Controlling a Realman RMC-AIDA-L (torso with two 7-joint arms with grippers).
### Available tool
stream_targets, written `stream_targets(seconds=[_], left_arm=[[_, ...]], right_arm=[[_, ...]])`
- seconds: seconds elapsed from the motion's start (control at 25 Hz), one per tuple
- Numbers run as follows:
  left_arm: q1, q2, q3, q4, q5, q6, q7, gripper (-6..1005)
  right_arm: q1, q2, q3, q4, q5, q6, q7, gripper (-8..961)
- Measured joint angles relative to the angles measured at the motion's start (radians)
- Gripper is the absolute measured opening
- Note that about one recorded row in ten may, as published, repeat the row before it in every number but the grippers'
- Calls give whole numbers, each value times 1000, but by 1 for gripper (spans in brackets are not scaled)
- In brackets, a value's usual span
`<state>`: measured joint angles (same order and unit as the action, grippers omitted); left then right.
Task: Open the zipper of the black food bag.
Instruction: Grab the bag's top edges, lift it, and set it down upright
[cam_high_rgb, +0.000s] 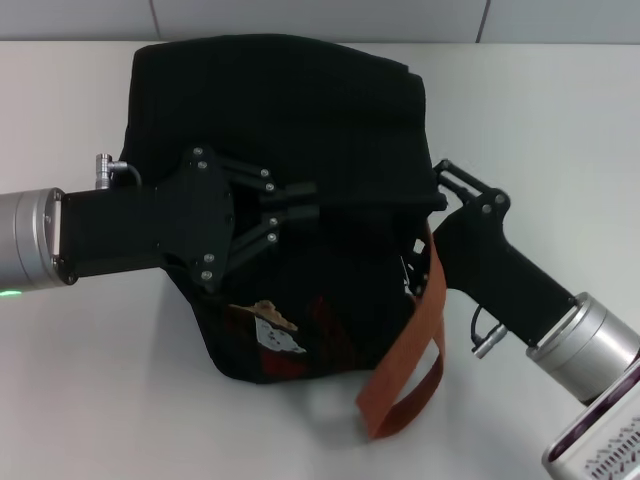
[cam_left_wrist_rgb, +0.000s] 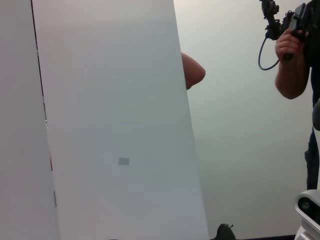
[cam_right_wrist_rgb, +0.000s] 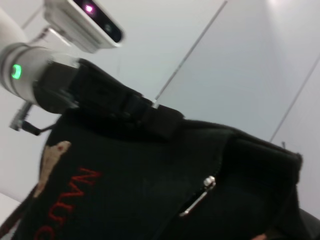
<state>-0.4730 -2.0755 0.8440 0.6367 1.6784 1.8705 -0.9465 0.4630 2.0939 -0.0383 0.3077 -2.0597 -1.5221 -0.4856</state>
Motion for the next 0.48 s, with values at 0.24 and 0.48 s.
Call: stream_targets(seconds=[0.24,0.48], left_arm=[[1,0,0,0,0,2,0,97],[1,0,-2,0,0,3,0,97]], right_arm=[[3,0,-2,2,-26,1,-1,480],[8,0,-3,1,-31,1,0,155]])
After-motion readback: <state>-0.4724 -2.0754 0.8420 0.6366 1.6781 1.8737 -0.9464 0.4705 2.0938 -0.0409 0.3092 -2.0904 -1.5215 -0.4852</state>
